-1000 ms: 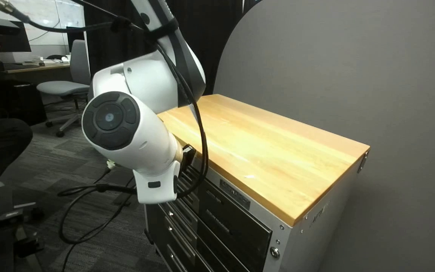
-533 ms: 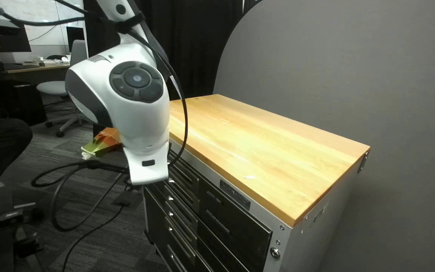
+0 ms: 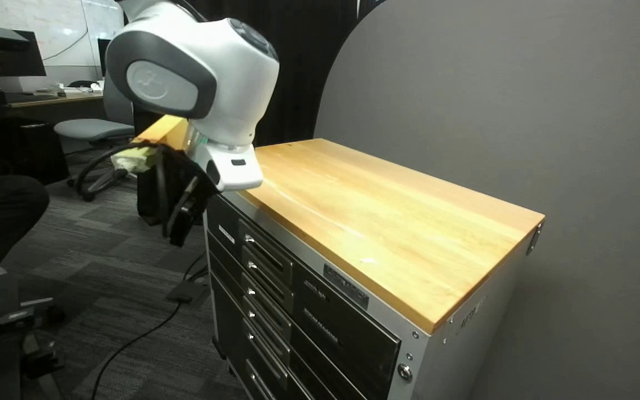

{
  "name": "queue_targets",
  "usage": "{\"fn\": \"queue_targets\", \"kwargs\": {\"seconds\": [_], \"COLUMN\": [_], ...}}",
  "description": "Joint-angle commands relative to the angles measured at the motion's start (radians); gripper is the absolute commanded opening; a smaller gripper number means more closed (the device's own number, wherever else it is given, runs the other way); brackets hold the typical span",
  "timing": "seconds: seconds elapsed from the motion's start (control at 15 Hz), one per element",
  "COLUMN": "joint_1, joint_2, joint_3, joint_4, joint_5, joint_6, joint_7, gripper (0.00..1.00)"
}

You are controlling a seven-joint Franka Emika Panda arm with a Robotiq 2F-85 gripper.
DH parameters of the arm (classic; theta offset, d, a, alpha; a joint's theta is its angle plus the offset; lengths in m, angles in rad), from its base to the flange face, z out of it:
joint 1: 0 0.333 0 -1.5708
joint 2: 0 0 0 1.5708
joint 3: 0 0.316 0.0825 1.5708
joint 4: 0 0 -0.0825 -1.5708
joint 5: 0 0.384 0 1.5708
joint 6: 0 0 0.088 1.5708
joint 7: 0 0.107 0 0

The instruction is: Pick up the screwdriver, put it in the open drawer and close the drawer

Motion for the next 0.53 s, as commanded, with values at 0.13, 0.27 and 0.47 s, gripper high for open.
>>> {"fn": "queue_targets", "kwargs": {"seconds": [0.13,0.27,0.47], "joint_1": [-0.092,-0.147,-0.242], "joint_2": [-0.063,-0.067,-0.069], "joint_3": [0.126,0.208,0.307], "joint_4": [0.277,0.397,0.584], "joint_5": [-0.436,-0.494,-0.508], "joint_6": [-0.347,-0.482,-0.693], "joint_7": [0.175,0.173,0.181], "gripper": [1.00,1.00,1.00]}}
